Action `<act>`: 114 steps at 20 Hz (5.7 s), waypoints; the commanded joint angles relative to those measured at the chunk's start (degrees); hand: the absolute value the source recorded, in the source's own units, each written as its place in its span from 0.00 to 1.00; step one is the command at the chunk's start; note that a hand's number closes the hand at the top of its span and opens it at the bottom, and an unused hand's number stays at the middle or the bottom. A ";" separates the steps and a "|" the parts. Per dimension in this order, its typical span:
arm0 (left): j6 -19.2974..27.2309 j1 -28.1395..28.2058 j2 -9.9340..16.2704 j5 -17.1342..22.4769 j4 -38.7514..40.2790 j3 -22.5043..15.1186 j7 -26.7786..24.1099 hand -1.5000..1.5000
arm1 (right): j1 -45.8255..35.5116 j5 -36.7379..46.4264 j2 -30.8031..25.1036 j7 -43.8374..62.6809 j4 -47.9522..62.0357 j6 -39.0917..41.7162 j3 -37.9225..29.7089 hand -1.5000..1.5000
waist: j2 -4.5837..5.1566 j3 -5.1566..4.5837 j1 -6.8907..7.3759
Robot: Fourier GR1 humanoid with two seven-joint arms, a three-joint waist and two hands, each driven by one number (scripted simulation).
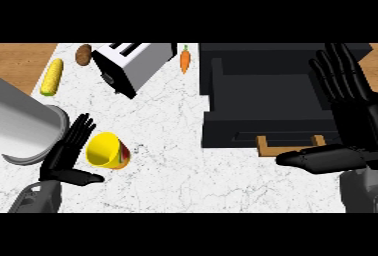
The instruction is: Pick up the cup, place it into the drawer and close the drawer
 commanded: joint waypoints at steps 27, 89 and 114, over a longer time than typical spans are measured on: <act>0.35 -11.02 -2.88 -6.33 25.36 -0.12 -20.95 0.00 | -1.40 -2.69 -2.28 -1.02 2.72 3.21 -2.60 0.00 | 0.82 -0.24 -1.66; 46.33 -61.21 -17.57 12.70 14.30 -19.98 24.82 1.00 | 0.43 -1.58 -2.71 -3.93 3.02 3.88 -3.66 0.00 | 0.97 0.19 -4.44; 39.13 -53.64 -17.57 30.64 10.77 -27.67 14.11 0.00 | -6.75 -14.94 -2.61 0.00 6.15 22.70 9.90 1.00 | 2.42 0.11 -10.93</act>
